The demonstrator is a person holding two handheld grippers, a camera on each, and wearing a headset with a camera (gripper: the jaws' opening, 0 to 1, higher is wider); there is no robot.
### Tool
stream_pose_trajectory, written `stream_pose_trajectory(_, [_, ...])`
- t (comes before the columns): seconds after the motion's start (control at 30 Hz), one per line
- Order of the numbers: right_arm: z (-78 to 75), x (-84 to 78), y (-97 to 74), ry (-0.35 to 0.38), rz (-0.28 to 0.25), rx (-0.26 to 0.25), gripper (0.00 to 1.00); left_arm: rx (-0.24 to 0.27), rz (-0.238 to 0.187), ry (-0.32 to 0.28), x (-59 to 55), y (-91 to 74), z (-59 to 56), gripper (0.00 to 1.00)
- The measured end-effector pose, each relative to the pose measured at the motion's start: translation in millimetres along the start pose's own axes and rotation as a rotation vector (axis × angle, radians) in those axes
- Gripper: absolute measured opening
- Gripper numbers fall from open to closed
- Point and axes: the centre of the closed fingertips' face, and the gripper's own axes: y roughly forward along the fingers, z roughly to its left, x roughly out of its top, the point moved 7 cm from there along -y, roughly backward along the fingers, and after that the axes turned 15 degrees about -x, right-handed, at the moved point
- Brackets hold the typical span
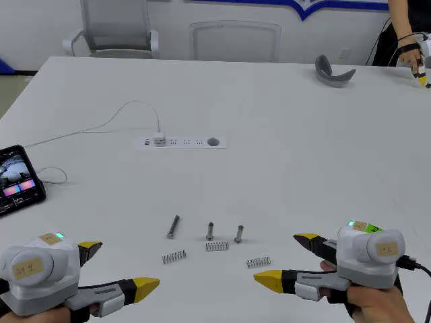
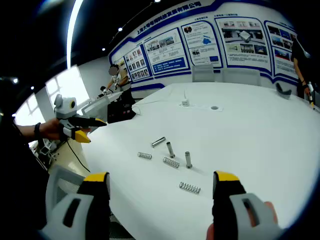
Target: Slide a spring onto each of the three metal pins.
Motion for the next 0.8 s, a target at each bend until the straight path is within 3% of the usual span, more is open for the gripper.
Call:
stream_pose_trajectory(0.47, [-1.4,-0.6,-1.2,-0.002,0.003,0.003,0.86,-0.003,-0.008,-0.004,1.4,-1.0,-0.6,0.88])
stream_pose_trajectory(0.67, [0.1,-1.5,-1.4,-0.026,0.008,0.016,0.86,-0.002,-0.007,-0.007,0.8,-0.5,-0.3,0.88])
stream_pose_trajectory(0.73, [-2.4,-1.2,-0.8,-0.064,-0.008,0.002,0.89,0.000,-0.009,-0.010,0.6,-0.2,0.4,0.88])
stream_pose_trajectory(0.8, [-0.1,-2.6,-1.3,-0.039,-0.001,0.007,0.91,0.002,-0.012,-0.013,0.6,0.3,1.4,0.88])
